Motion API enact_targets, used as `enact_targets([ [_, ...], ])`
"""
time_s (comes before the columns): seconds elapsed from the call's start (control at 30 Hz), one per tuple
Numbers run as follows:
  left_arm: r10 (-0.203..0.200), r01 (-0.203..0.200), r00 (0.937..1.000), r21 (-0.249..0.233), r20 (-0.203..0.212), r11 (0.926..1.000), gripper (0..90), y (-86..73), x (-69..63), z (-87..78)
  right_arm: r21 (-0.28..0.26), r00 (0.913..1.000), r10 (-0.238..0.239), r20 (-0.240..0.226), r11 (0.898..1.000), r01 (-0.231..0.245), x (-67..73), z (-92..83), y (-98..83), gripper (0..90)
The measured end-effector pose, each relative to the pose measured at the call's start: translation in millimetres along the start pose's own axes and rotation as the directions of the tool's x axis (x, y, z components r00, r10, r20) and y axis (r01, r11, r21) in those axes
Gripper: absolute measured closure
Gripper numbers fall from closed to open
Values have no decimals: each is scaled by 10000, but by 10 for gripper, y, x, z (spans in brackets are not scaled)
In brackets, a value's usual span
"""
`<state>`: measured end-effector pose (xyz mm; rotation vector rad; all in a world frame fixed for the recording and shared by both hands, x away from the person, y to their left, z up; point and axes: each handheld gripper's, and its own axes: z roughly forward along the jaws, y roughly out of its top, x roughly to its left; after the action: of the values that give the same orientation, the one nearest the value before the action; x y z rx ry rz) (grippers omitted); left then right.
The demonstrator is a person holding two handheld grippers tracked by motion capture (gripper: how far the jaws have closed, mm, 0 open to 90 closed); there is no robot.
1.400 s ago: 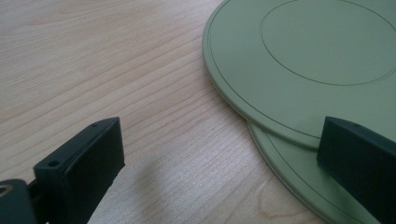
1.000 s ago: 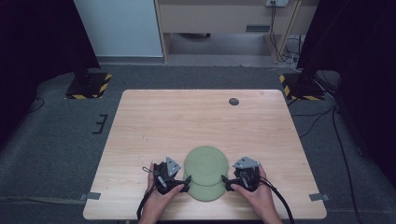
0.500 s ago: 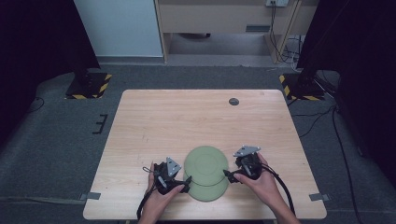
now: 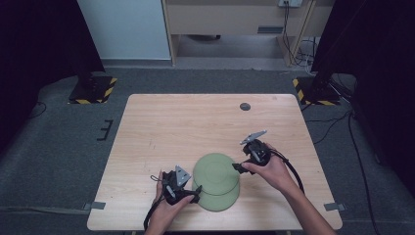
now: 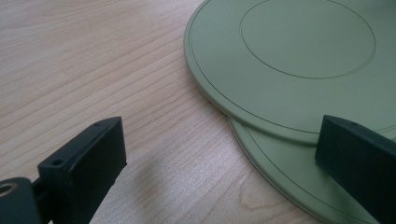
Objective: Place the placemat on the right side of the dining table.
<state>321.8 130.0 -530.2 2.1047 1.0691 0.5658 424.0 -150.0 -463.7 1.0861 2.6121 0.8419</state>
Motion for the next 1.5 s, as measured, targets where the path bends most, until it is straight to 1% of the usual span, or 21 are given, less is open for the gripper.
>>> enact_targets([
  [0.23,-25,25,10000,-6,44,10000,10,0,-6,5,2,9998,95,-174,10000,-95,-53,61,175,151],
  [0.3,-45,45,10000,-3,64,10000,10,-1,-7,6,-1,9992,173,-350,9999,-173,-54,89,204,166],
  [0.47,-56,56,9999,10,89,10000,10,-1,-16,5,-29,9972,187,-721,9998,-189,-65,147,265,188],
  [0.5,-51,51,9999,9,90,10000,10,-1,-18,5,-77,9959,286,-857,9995,-293,-80,166,280,187],
  [0.63,-76,76,9999,6,115,10000,8,-1,-19,8,19,9950,391,-924,9992,-391,-102,206,294,185],
  [0.7,-88,88,9999,-3,127,10000,7,-1,-19,10,83,9950,389,-922,9992,-383,-112,230,300,206],
  [0.73,-86,86,9999,-5,125,10000,7,0,-20,10,60,9947,371,-964,9993,-367,-114,243,304,224],
  [0.83,-112,112,9999,-18,117,9999,6,1,-25,13,165,9924,512,-1117,9986,-496,-106,280,317,257],
  [0.97,-125,126,9998,-26,135,9999,6,2,-29,15,271,9900,637,-1261,9978,-608,-104,357,334,275],
  [1.07,-134,135,9998,-28,147,9999,6,2,-30,15,510,9869,695,-1457,9967,-627,-86,426,338,284],
  [1.17,-136,136,9998,-28,157,9999,6,2,-29,16,643,9854,645,-1578,9964,-550,-68,491,332,282],
  [1.33,-122,123,9998,-31,157,9999,7,2,-31,16,857,9816,720,-1769,9947,-576,-52,578,302,263],
  [1.5,-125,126,9998,-28,146,9999,3,3,-32,18,872,9735,826,-2134,9941,-653,-56,633,285,243],
])
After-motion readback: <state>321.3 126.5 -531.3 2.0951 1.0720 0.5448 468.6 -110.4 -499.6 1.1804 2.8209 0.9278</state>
